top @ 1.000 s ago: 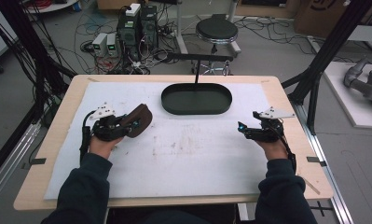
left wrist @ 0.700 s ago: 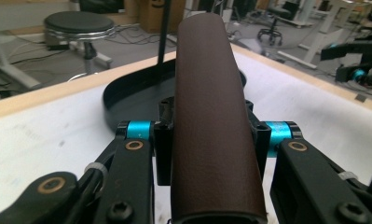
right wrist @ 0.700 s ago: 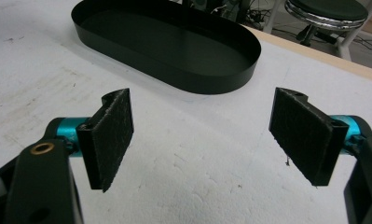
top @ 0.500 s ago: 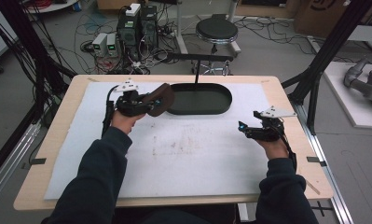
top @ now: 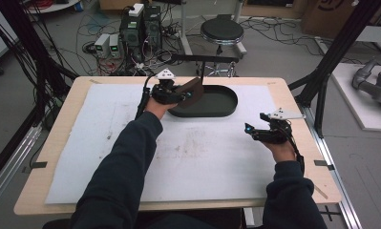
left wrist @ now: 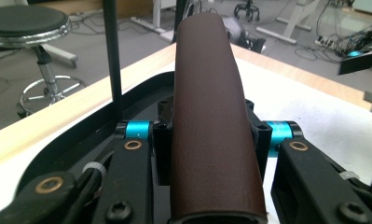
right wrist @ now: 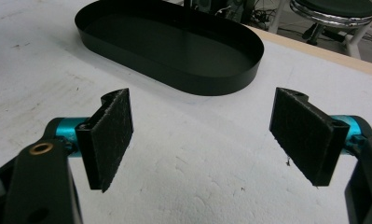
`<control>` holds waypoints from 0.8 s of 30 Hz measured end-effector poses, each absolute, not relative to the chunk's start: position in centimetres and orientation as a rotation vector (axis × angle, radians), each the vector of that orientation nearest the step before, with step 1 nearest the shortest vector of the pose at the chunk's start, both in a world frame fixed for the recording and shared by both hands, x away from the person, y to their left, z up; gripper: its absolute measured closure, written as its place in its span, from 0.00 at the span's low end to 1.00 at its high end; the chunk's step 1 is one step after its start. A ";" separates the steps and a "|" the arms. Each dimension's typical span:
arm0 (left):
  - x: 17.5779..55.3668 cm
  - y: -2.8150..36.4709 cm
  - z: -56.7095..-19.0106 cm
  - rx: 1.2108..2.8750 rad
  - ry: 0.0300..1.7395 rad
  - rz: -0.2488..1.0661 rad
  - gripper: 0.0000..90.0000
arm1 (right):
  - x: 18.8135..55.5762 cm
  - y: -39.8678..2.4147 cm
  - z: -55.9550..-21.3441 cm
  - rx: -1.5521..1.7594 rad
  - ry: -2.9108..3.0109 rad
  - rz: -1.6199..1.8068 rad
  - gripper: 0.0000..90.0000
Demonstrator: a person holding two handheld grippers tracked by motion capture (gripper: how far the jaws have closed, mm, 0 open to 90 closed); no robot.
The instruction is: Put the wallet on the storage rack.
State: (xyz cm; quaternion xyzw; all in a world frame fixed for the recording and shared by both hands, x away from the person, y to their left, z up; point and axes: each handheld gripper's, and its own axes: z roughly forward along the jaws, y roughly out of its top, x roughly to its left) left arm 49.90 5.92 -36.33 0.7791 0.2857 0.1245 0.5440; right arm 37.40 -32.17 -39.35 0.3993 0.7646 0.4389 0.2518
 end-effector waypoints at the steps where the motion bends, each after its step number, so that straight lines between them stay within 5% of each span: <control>1: 50.3 5.6 -36.6 1.852 0.680 0.294 0.71 | 37.4 -32.2 -39.4 1.083 2.080 1.197 0.24; 18: 54.3 3.6 -42.0 1.902 0.813 0.193 0.71 | 37.5 -32.2 -39.4 1.082 2.081 1.211 0.24; 24: 54.5 3.8 -42.5 1.903 0.850 0.196 0.63 | 37.6 -32.1 -39.5 1.083 2.089 1.213 0.24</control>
